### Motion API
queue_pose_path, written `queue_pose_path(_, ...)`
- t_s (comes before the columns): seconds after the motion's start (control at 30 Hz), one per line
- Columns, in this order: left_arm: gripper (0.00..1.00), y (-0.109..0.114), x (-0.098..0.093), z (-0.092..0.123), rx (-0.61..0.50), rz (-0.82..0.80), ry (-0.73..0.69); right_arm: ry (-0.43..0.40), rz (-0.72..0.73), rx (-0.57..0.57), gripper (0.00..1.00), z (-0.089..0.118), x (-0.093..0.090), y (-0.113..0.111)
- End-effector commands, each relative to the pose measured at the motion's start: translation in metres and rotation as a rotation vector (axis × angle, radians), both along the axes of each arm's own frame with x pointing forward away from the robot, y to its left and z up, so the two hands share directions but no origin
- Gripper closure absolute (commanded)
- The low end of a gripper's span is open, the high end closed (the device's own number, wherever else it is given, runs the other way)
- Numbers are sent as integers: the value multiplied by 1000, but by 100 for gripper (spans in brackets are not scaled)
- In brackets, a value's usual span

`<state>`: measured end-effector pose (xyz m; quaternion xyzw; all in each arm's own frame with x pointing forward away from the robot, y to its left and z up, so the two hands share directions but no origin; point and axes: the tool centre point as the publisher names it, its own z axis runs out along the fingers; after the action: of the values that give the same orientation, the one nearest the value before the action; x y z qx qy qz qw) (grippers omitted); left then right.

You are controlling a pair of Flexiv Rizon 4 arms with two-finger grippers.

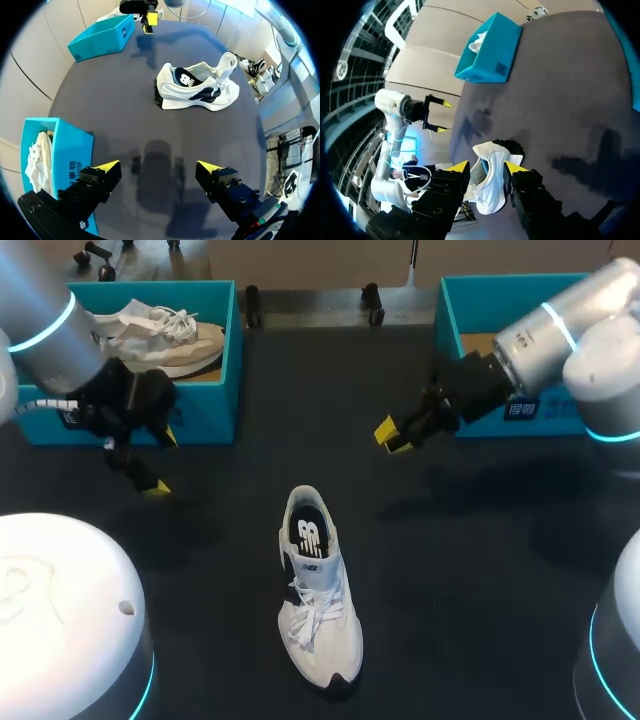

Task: Take the shoe out of the shoebox, open the shoe tongue, remove and reinsert the insole, then place the shoe into the shoebox

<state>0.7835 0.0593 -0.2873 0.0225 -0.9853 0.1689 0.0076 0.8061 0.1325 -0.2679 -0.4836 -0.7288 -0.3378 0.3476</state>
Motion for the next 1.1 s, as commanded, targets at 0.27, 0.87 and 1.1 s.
queue_pose_path(0.27,0,27,10,18,-17,-51,62,52,-39,-240,57,19,14,10)
queue_pose_path(0.87,0,60,55,52,-61,-187,120,16,-181,-445,83,36,8,43)
queue_pose_path(1.1,0,79,76,67,-45,-266,147,38,-251,-534,100,39,3,67)
